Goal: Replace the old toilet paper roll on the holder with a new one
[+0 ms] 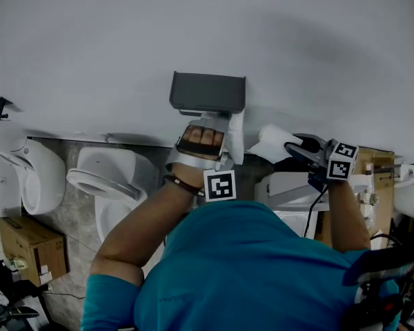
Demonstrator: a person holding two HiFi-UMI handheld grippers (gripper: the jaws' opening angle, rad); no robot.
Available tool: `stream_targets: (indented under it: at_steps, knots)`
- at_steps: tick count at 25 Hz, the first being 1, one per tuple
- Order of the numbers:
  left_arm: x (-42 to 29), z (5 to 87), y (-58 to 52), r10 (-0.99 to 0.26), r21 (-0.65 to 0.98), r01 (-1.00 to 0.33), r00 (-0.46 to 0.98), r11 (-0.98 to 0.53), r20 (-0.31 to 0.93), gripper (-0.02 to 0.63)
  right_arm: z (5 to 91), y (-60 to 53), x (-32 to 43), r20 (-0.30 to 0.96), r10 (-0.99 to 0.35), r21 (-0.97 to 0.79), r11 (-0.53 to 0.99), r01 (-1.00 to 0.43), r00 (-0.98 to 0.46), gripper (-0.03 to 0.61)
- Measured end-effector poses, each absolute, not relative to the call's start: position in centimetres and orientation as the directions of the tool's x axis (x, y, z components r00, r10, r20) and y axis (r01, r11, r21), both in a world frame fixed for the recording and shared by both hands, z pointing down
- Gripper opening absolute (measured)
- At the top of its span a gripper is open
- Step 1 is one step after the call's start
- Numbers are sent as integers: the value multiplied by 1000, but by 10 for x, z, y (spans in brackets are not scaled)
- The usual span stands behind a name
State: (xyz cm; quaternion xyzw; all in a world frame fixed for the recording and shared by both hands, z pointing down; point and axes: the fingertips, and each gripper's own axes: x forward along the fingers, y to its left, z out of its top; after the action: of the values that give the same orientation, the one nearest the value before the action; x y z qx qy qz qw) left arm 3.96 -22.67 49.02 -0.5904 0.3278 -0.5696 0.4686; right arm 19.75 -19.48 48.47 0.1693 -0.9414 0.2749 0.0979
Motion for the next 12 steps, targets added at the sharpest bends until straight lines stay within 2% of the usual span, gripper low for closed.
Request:
stream_targets:
  at_steps: [12]
  knots:
    - [-1,492,-229,-928,-922,175,81,-346,363,399,482,-197,184,273,-264,-476,798,-369,-925,120]
